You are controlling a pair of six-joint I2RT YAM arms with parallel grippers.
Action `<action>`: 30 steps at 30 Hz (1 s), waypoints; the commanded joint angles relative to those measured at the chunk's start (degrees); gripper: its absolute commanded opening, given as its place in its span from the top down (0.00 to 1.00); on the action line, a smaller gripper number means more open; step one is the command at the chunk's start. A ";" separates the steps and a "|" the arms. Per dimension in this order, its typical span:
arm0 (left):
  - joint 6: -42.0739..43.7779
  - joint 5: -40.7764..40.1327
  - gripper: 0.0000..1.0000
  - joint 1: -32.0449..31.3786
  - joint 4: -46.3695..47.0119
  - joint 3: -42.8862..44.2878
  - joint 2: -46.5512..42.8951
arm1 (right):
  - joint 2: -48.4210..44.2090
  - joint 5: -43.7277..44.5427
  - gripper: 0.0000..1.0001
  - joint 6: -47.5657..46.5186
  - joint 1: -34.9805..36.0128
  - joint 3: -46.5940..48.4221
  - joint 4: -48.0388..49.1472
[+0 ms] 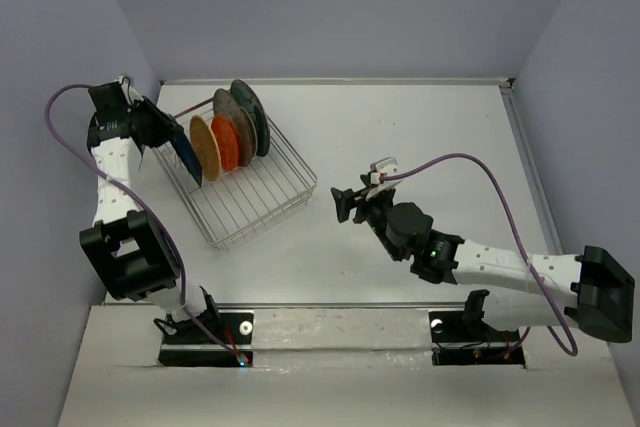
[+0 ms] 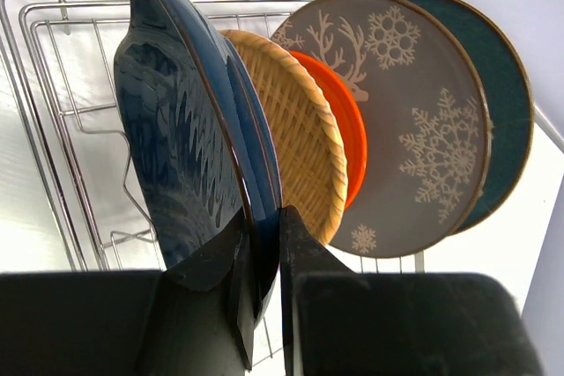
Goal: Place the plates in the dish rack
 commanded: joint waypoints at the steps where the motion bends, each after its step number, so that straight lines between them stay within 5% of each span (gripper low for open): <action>1: 0.60 1.20 0.95 0.14 8.15 -2.45 0.13 | -0.34 -0.03 0.23 0.74 -0.39 0.34 1.78; 11: -0.72 -1.71 0.93 0.14 13.51 -9.14 0.48 | -1.57 0.59 0.23 0.47 -0.92 -0.36 1.78; 13: -0.98 -1.35 0.76 0.14 14.13 -10.28 -0.22 | -1.84 0.68 0.23 0.47 -0.92 -0.54 1.78; 14: -0.99 -1.35 0.76 0.14 14.39 -10.28 -0.57 | -1.93 0.68 0.23 0.47 -0.92 -0.54 1.78; 17: -1.42 -1.88 0.43 0.05 15.45 -11.77 -3.03 | -2.10 0.76 0.23 0.39 -0.92 -0.62 1.78; 20: -2.39 -1.88 0.27 0.05 16.33 -12.57 -5.84 | -2.98 0.41 0.23 0.30 -0.92 -0.97 1.69; 24: -4.15 -1.09 0.10 -0.21 18.70 -14.06 -9.10 | -5.18 0.59 0.23 0.47 -0.92 -0.98 0.91; 30: -5.03 -1.09 0.01 -1.26 19.06 -14.15 -13.75 | -11.49 1.55 0.23 0.56 -1.45 -0.27 -3.57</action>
